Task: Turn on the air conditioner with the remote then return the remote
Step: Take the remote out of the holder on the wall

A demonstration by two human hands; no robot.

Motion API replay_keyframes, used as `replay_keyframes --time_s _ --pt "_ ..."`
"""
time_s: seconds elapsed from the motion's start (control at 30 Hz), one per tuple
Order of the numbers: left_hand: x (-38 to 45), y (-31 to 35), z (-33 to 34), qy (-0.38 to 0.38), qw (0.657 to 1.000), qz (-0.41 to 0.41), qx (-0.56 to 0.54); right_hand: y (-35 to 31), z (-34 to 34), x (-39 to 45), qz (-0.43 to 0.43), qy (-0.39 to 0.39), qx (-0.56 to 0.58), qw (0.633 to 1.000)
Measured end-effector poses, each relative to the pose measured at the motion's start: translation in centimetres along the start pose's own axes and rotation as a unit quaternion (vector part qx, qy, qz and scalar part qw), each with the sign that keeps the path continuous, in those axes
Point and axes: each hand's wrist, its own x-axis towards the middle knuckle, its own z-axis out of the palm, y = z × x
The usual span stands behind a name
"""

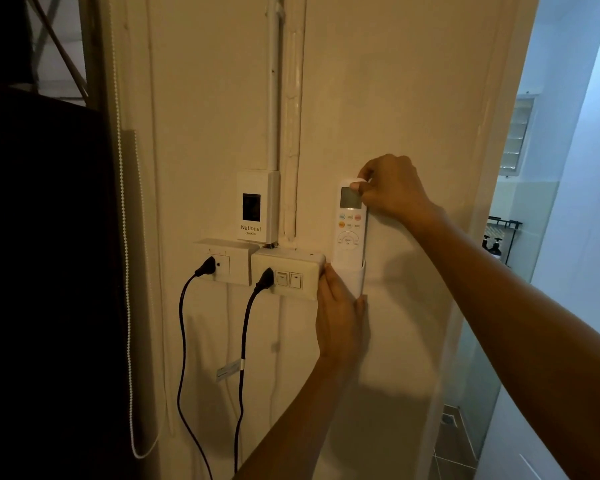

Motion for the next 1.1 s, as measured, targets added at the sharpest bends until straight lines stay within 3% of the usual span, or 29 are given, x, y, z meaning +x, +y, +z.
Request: replay_keyframes --time_s 0.4,0.6,0.67,0.8,1.1 --pt "0.2 0.0 -0.3 -0.009 0.999 -0.004 -0.034 0.5 -2.7 1.0 0.009 0.038 0.015 0.999" --pt "0.2 -0.2 -1.5 0.003 0.997 0.065 -0.031 1.2 -3.8 0.7 0.019 0.033 0.035 0.999" --pt "0.2 -0.1 -2.1 -0.005 0.996 0.076 -0.052 1.4 -3.9 0.5 0.030 0.023 0.045 0.998" --pt "0.3 0.3 -3.9 -0.022 0.979 0.056 -0.193 1.3 -3.8 -0.3 0.030 -0.011 0.034 0.999" --pt "0.9 1.9 -7.7 -0.104 0.948 0.011 -0.302 1.4 -2.7 -2.9 0.070 -0.145 0.119 0.980"
